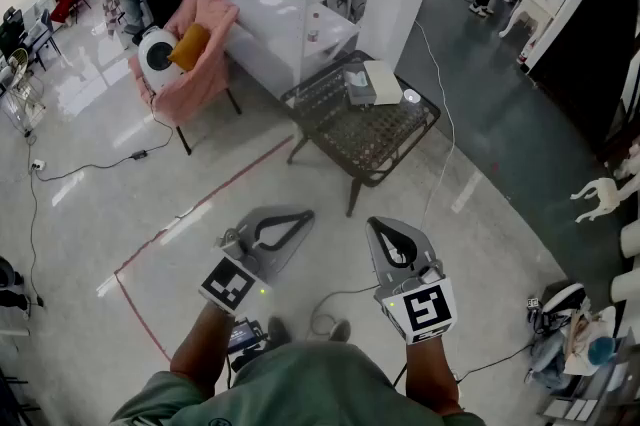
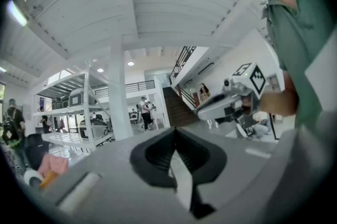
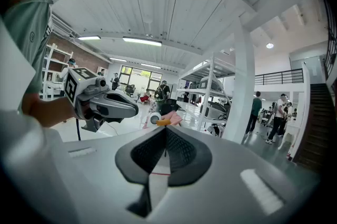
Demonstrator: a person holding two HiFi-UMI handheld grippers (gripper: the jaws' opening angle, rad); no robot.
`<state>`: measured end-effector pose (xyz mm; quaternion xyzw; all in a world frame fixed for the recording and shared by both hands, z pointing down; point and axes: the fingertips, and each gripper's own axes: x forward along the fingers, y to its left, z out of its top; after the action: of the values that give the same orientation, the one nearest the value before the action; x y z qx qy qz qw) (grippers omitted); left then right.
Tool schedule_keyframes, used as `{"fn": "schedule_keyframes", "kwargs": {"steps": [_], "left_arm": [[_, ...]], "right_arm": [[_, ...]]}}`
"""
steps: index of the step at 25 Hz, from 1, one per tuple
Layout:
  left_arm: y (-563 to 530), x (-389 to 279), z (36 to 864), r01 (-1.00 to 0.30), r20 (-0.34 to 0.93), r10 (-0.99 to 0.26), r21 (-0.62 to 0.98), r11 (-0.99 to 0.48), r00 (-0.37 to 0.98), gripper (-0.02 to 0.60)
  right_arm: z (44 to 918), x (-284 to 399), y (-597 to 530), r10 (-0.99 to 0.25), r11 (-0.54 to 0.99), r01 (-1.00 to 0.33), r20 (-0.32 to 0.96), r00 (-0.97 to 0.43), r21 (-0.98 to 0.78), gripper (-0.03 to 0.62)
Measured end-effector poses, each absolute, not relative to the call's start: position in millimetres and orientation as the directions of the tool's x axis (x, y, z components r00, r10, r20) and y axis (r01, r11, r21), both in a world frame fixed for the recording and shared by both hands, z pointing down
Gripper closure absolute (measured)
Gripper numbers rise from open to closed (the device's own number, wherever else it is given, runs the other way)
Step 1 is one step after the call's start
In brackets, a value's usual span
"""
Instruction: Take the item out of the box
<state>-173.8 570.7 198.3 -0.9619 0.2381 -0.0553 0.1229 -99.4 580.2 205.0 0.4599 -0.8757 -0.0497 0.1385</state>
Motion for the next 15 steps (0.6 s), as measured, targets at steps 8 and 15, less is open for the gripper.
{"fn": "schedule_keyframes", "kwargs": {"steps": [8,15], "left_arm": [[563,-196,198,-0.451,0.055,-0.478,-0.254,-0.856,0.876,0.579],[563,-197,201,-0.458,0.050,-0.484,-0.252,-0.852,0.874,0.580]], "right_arm": [[202,-121,574,-0.816,0.576,-0.790,0.196,-0.543,0.211,0.589],[206,-122,573,-0.818,0.574,-0.792,0.195,-0.541,0.208,0.589]]}}
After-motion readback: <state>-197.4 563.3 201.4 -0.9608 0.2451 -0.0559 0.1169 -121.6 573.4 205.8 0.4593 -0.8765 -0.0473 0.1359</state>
